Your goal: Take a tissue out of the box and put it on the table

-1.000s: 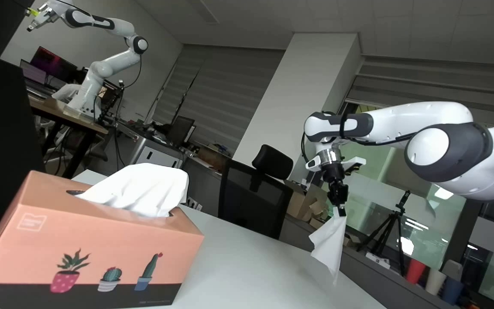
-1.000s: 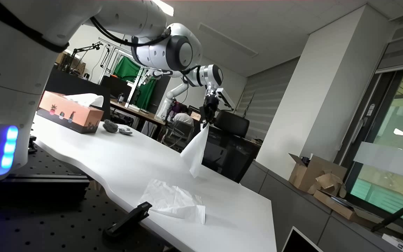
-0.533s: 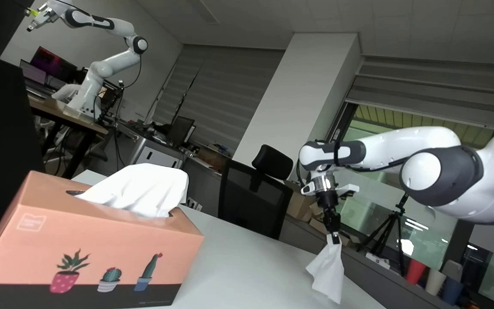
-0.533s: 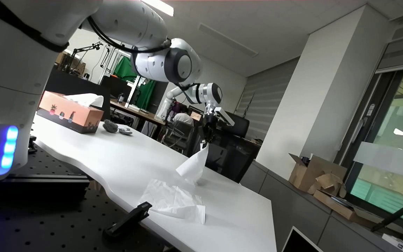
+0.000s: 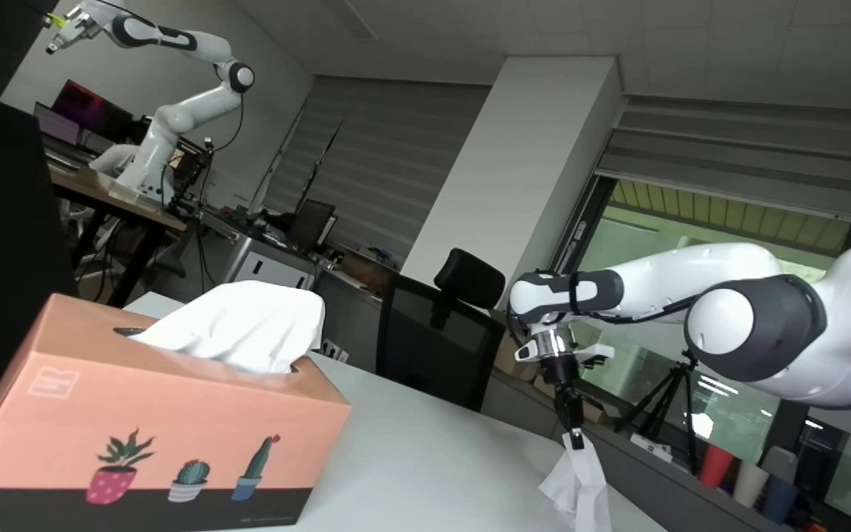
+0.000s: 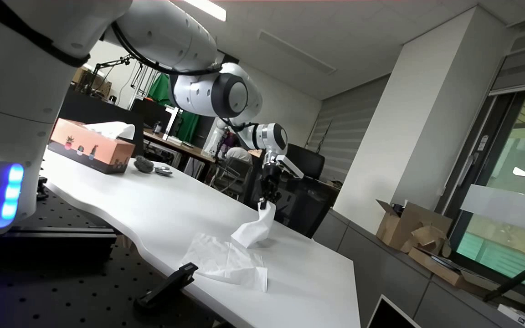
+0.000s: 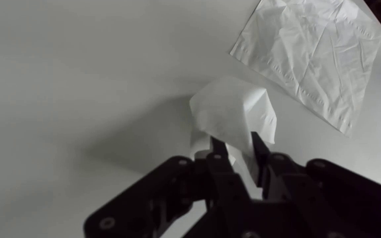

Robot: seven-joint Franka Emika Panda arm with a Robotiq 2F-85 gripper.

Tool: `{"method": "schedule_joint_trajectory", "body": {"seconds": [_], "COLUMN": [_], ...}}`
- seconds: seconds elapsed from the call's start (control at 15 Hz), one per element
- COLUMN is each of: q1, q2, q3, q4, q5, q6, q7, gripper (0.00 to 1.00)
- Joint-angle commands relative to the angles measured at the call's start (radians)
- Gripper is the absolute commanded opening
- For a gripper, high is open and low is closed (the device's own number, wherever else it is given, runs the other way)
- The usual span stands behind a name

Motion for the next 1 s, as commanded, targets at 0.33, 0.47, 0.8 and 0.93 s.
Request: {"method": "schedule_joint_trajectory", "body": {"seconds": [0.33, 0.47, 0.8, 0.93], "q1": [0.006, 0.010, 0.022, 0.026], "q2": [-0.045, -0.082, -0.132, -0.144], "q3": [0.025, 0.038, 0.077, 0.087], "q4": [0.025, 0.007, 0.017, 0.017], "q5": [0.032, 0.068, 0.100, 0.100], "q6": [-0.020, 0.003, 0.005, 0.017], "q7": [0.012, 0.006, -0.026, -0.039], "gripper": [0.87, 0.99, 1.00, 1.00]}}
